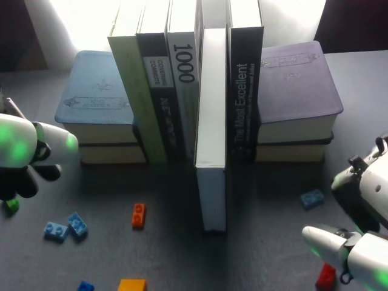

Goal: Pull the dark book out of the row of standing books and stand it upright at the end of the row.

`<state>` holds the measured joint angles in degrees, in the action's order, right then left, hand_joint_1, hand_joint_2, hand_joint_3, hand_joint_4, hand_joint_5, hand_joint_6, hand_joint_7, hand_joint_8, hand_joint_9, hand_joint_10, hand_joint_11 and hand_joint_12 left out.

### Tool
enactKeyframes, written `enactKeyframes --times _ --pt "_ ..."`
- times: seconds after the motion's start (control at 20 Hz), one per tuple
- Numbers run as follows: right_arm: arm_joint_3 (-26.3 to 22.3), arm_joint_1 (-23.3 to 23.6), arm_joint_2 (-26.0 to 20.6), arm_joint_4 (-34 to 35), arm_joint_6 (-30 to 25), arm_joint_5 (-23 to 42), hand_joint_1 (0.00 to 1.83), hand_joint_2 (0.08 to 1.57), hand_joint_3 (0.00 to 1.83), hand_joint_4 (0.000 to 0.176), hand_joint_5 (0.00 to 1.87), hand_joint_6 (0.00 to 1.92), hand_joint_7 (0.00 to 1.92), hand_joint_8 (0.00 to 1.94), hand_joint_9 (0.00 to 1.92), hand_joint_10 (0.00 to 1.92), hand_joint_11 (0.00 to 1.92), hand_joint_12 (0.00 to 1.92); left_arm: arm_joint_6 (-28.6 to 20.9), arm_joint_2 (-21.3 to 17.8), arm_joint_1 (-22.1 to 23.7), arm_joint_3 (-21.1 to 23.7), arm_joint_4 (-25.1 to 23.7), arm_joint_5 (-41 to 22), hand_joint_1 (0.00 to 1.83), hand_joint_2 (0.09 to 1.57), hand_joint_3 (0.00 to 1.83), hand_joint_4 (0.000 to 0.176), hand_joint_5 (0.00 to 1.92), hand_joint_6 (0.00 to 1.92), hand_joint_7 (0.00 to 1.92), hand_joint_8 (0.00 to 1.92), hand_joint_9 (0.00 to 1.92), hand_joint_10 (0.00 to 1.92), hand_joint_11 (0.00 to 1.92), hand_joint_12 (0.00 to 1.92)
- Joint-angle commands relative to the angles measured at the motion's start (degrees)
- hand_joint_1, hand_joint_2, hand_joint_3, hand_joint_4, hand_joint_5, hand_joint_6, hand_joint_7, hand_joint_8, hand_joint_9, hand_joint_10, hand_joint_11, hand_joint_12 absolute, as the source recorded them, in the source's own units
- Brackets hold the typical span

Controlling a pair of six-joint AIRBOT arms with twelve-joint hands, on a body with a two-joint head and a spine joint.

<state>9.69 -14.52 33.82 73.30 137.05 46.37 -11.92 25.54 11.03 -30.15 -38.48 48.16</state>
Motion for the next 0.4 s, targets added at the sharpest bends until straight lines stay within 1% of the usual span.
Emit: enactKeyframes --times 0.0,0.05,0.1,0.25,0.3,0.35 --pt "-0.24 0.85 -0.31 -3.87 -0.31 2.58 0.00 1.31 0.00 0.000 0.95 1.79 1.05 1.82 1.05 1.92 1.04 1.92 -0.29 -0.22 0.40 0.10 -2.53 -3.17 0.34 1.28 0.00 0.000 1.22 0.02 1.35 0.05 1.00 0.84 0.75 1.23" --pt "-0.25 0.86 -0.31 -3.87 -0.31 2.60 0.00 1.31 0.00 0.000 0.95 1.79 1.04 1.81 1.06 1.92 1.04 1.92 -0.29 -0.22 0.40 0.10 -2.53 -3.17 0.36 1.27 0.00 0.000 1.20 0.01 1.35 0.05 0.98 0.90 0.75 1.28" --pt "-0.25 0.85 -0.32 -3.87 -0.27 2.70 0.00 1.31 0.00 0.000 0.96 1.78 1.04 1.79 1.04 1.92 1.02 1.92 -0.29 -0.22 0.40 0.11 -2.53 -3.17 0.33 1.28 0.00 0.000 1.21 0.01 1.34 0.05 0.97 0.90 0.75 1.25" --pt "-0.25 0.85 -0.32 -3.87 -0.16 2.79 0.00 1.31 0.00 0.000 0.94 1.78 1.01 1.83 1.02 1.92 1.01 1.92 -0.29 -0.23 0.40 0.17 -2.52 -3.22 0.32 1.28 0.00 0.000 1.22 0.02 1.36 0.07 0.98 0.94 0.77 1.27" --pt "-0.26 0.83 -0.31 -3.86 -0.29 2.76 0.00 1.31 0.00 0.000 0.95 1.80 1.01 1.89 1.04 1.92 1.00 1.92 -0.29 -0.23 0.39 0.18 -2.52 -3.22 0.35 1.28 0.00 0.000 1.22 0.02 1.27 0.29 0.93 1.09 0.74 1.36" --pt "-0.26 0.82 -0.31 -3.83 -0.40 2.76 0.00 1.31 0.00 0.000 0.95 1.81 1.01 1.90 1.05 1.92 1.01 1.92 -0.29 -0.23 0.38 0.19 -2.52 -3.22 0.37 1.26 0.00 0.000 1.22 0.02 1.22 0.40 0.93 1.10 0.74 1.37"
